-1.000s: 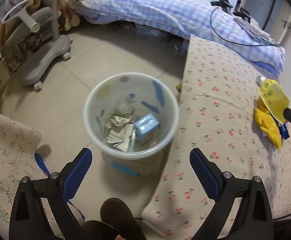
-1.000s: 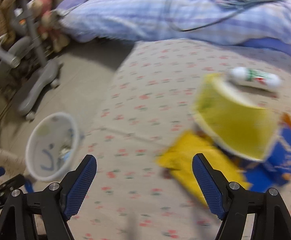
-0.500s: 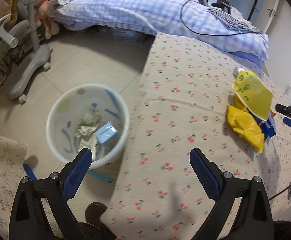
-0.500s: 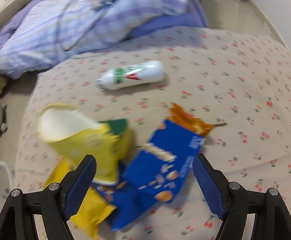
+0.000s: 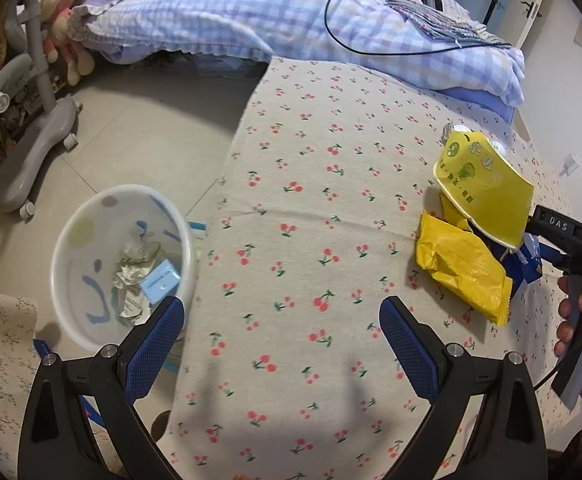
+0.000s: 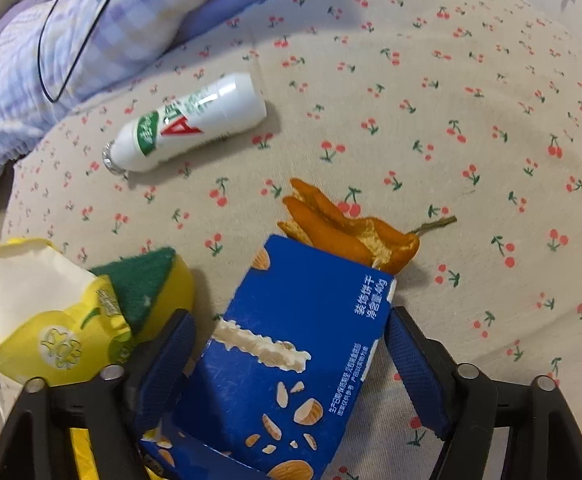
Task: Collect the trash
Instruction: 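Grasp the blue biscuit box with the right tool, then grasp the yellow snack wrapper with the left tool while the right tool holds the box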
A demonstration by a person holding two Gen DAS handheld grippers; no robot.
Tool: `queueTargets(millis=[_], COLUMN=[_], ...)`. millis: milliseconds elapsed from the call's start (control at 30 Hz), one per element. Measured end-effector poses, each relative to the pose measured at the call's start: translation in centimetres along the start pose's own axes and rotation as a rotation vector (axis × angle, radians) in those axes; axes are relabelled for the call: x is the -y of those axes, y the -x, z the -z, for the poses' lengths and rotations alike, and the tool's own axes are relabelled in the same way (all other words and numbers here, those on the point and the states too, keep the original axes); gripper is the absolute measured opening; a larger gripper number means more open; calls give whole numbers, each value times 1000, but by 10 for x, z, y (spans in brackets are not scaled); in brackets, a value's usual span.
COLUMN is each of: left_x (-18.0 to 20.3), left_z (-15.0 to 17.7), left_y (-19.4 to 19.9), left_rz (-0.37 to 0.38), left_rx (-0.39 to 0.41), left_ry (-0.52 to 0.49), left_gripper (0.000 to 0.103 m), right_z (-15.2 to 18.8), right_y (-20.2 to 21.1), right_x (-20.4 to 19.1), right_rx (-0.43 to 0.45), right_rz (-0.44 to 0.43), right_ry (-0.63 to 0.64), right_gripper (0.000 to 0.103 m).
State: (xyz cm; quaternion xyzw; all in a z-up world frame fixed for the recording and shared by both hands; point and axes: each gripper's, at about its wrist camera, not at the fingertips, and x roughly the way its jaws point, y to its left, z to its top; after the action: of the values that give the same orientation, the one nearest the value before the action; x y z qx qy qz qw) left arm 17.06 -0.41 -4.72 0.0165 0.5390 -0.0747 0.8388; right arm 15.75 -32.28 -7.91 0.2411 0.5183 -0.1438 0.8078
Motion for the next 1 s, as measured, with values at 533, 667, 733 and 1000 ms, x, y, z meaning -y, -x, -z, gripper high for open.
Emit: queueTargets(millis=[533,667,733,1000], left_x=[100,121,129,142], left_z=[-9,-8,-8,-12], left_y=[-24,-34,-41,-61], left_rz=[148,157,162,176], left_rx=[-54,-64,-72,-69], left_ry=[4,27,51,157], left_gripper=[99,99,99,99], right_z=[14,21,24,34], right_y=[57,71,77,95], right_x=[25,36,43,68], right_rx=[42,48,52,63], right_rz=[-70,-87,-91,-99], right_ry=[103,119,130,141], right_gripper=[66,66,66,66])
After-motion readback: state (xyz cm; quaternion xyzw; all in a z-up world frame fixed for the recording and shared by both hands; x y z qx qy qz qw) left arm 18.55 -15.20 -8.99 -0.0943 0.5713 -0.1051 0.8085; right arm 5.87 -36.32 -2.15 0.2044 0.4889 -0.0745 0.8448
